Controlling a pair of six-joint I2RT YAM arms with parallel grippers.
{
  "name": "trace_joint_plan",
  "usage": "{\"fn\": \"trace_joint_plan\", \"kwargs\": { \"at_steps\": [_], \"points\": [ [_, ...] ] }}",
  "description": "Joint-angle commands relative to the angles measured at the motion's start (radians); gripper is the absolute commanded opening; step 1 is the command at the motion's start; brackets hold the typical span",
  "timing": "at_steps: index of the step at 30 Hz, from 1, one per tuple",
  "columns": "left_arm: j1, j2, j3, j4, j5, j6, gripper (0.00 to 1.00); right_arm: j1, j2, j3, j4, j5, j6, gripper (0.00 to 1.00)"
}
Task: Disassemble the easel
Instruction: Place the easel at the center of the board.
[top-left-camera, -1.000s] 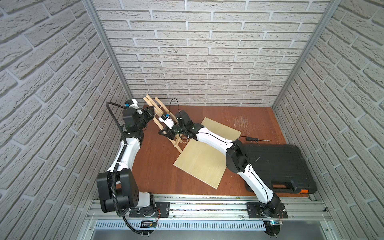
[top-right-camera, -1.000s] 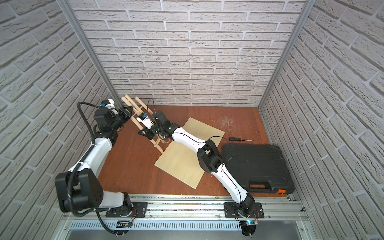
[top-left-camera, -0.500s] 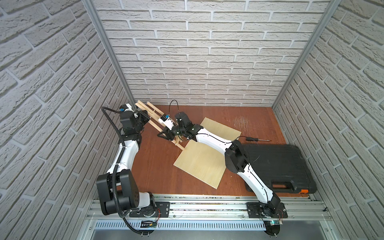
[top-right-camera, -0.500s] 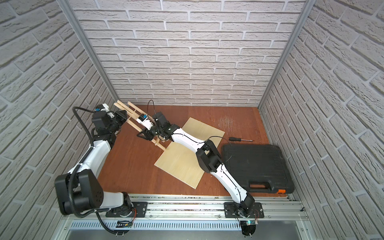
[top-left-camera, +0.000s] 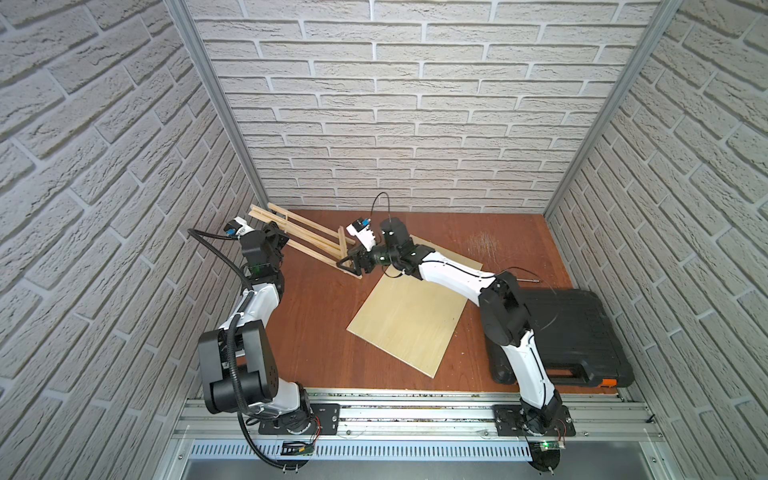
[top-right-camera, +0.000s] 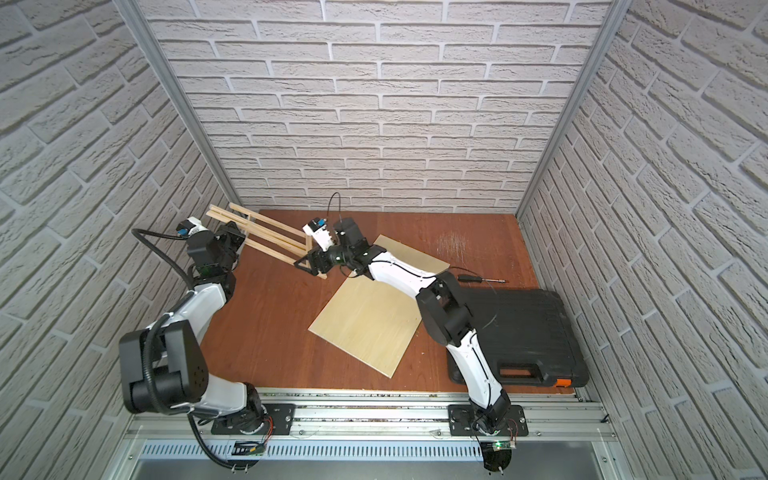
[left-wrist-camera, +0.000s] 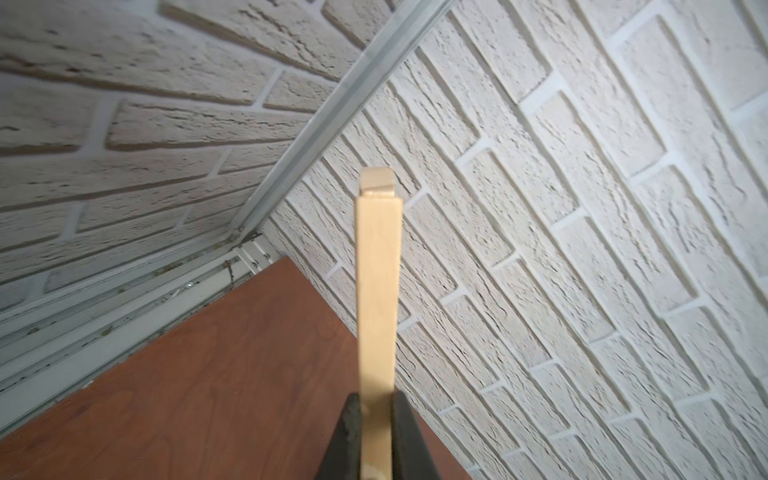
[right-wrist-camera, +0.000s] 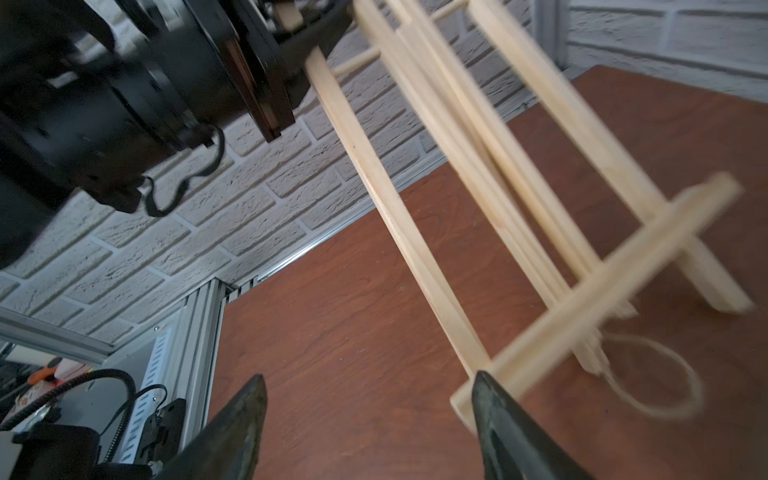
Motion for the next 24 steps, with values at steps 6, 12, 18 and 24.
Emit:
{"fn": "trace_joint_plan", "kwargs": {
  "at_steps": [6,12,18,24],
  "points": [
    [-0.044,0.184,-0.029,0.355,-0.13,-0.123,0.0,-0.062,-0.339,-0.356,0.042,0.118,0.056,0.78],
    [-0.116,0.262,-0.086,0.426,-0.227,-0.143,0.0,-0.074,-0.504,-0.468,-0.167,0.251,-0.047,0.77],
    [-0.155,0.321,-0.173,0.45,-0.354,-0.202,0.0,-0.08,-0.641,-0.623,-0.171,0.351,-0.063,0.77],
    [-0.199,0.37,-0.203,0.443,-0.482,-0.246,0.0,-0.078,-0.699,-0.774,-0.054,0.318,0.027,0.74]
  ]
}}
